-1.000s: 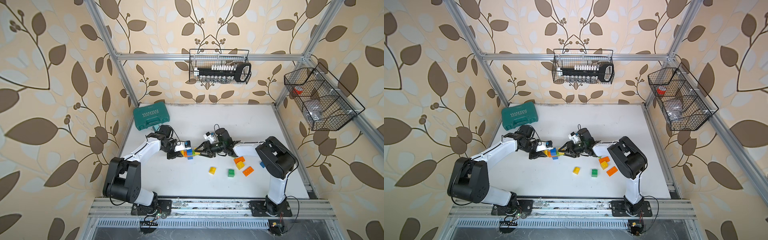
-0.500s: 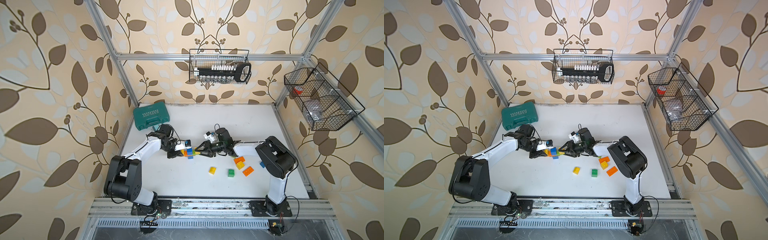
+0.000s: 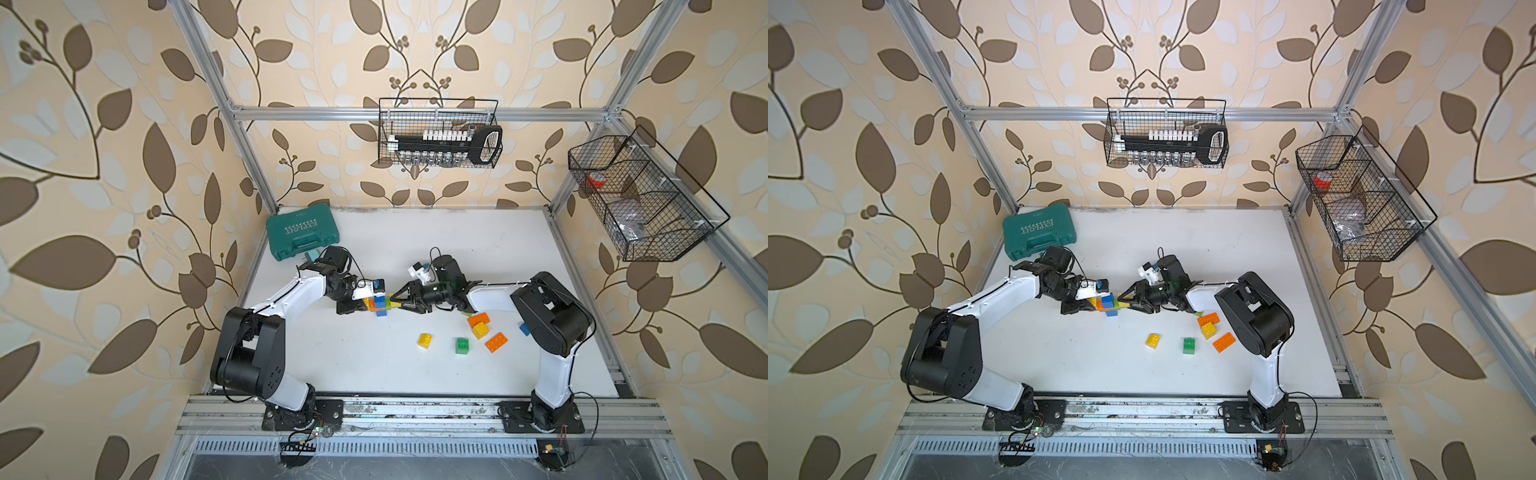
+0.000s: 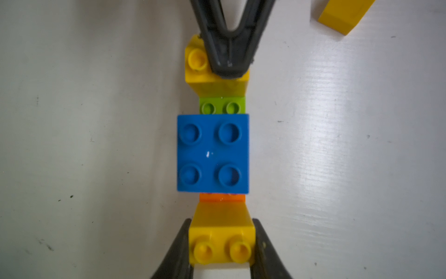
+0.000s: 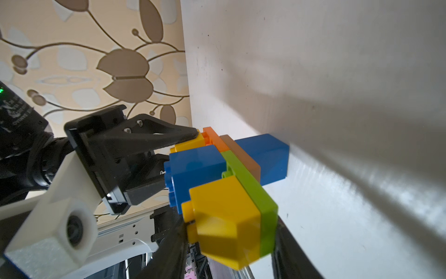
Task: Assemble a fork with lego
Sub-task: Assemble the lego brick with the lego brick.
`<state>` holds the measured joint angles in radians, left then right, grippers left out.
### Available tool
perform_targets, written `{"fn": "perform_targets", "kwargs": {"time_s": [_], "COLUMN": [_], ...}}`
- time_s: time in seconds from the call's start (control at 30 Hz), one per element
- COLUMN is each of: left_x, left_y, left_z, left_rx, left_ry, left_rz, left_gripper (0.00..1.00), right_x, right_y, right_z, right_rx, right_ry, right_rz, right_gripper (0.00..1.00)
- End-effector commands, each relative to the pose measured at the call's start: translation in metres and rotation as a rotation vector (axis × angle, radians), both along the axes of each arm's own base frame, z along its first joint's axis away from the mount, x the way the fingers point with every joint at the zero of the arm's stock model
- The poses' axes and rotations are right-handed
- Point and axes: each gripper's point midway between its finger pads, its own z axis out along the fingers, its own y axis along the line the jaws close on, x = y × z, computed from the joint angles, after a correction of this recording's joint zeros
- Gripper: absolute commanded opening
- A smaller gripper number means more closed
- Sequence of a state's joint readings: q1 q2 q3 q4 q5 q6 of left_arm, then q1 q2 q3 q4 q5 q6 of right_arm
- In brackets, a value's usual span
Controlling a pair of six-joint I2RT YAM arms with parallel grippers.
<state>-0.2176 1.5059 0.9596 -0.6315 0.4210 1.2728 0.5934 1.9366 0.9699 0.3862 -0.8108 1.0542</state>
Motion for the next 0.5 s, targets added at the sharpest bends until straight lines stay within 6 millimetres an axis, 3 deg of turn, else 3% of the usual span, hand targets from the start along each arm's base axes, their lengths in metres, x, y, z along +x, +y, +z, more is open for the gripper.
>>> {"fn": "perform_targets", "kwargs": {"time_s": [0.0, 0.3, 0.47], "left_x": [-0.014, -0.004, -0.013], "left_y": [0.011, 0.011, 0.01], "left_z": [-0.021, -0.024, -0.031], "left_rx": [0.085, 0.116, 0.119], "left_ry": [0.054, 0.091, 0.153], "left_rz": [-0.014, 0.055, 0.044], "left_gripper": [0.0, 0.0, 0.0], "right_x": [-0.003, -0.004, -0.004], "right_y": [-0.003, -0.004, -0.005], "right_z": [-0.021, -0.026, -0.027], "right_rx": [-0.037, -0.036, -0.034], "right_ry": [0.045, 0.056, 0.057], "right_rz": [-0.003, -0.008, -0.01], "right_gripper": [0.5, 0.5, 0.5]}}
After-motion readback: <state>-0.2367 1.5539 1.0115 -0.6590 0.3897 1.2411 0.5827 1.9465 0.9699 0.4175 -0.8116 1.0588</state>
